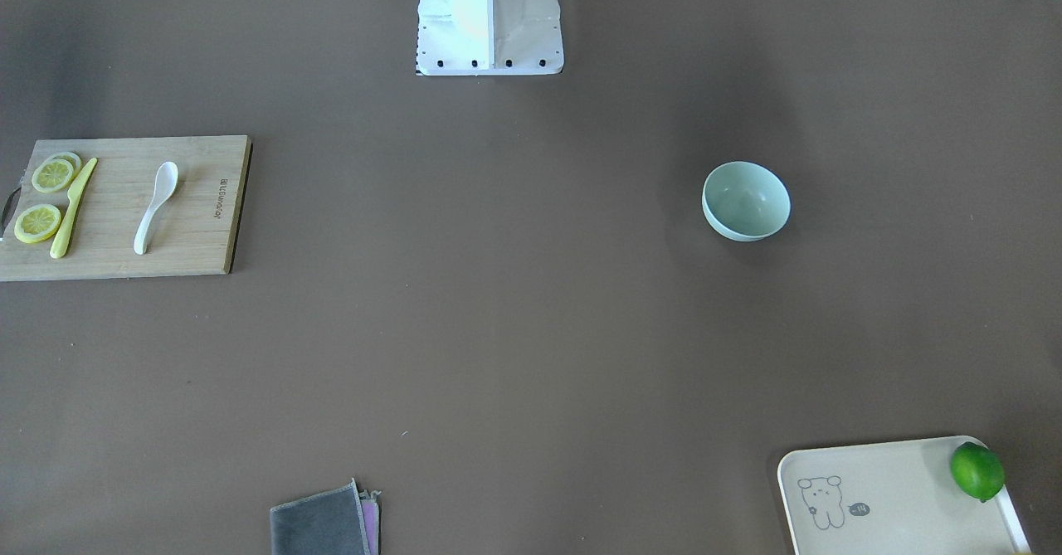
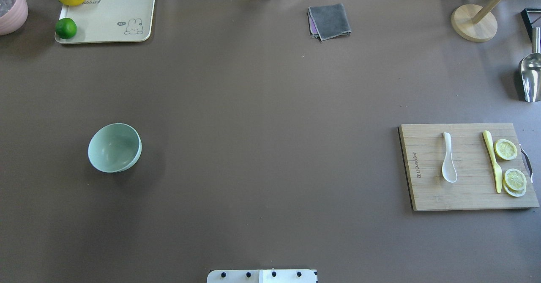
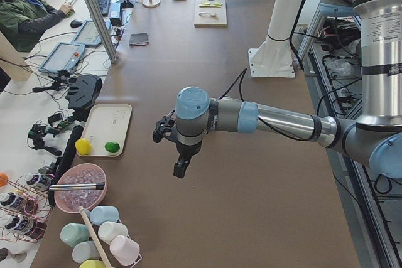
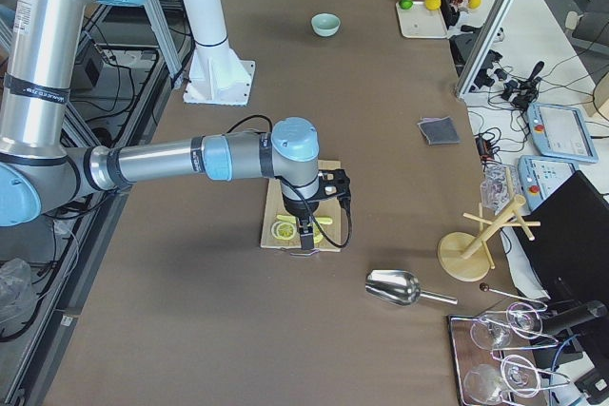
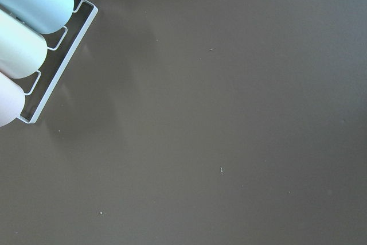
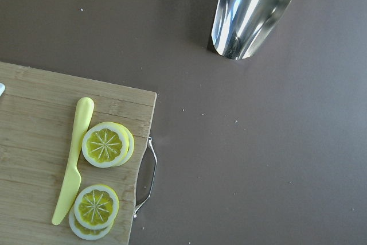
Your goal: Place spoon in bowl
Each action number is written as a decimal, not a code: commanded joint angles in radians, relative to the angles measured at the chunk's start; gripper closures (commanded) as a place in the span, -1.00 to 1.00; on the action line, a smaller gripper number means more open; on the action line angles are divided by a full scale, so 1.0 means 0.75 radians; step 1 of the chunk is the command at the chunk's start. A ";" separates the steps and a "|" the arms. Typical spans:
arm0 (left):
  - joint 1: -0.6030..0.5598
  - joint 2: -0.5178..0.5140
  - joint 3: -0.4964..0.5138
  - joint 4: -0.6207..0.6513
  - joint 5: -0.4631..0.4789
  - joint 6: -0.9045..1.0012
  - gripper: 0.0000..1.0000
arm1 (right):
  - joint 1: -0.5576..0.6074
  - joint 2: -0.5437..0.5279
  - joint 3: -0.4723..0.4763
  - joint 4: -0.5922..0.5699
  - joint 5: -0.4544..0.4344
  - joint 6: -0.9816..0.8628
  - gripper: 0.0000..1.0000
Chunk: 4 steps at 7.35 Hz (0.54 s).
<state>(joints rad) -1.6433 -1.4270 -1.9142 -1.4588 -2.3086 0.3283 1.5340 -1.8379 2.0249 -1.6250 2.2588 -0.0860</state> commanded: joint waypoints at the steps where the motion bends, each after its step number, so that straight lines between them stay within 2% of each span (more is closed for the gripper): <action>1: -0.001 0.000 -0.021 0.000 0.000 0.000 -0.97 | 0.000 0.069 0.024 0.001 0.001 0.004 -1.00; 4: 0.003 -0.006 -0.006 0.000 0.004 -0.008 -0.97 | 0.000 0.084 0.025 0.003 0.007 0.002 -1.00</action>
<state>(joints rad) -1.6426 -1.4288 -1.9216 -1.4588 -2.3073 0.3248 1.5339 -1.7826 2.0433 -1.6235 2.2623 -0.0835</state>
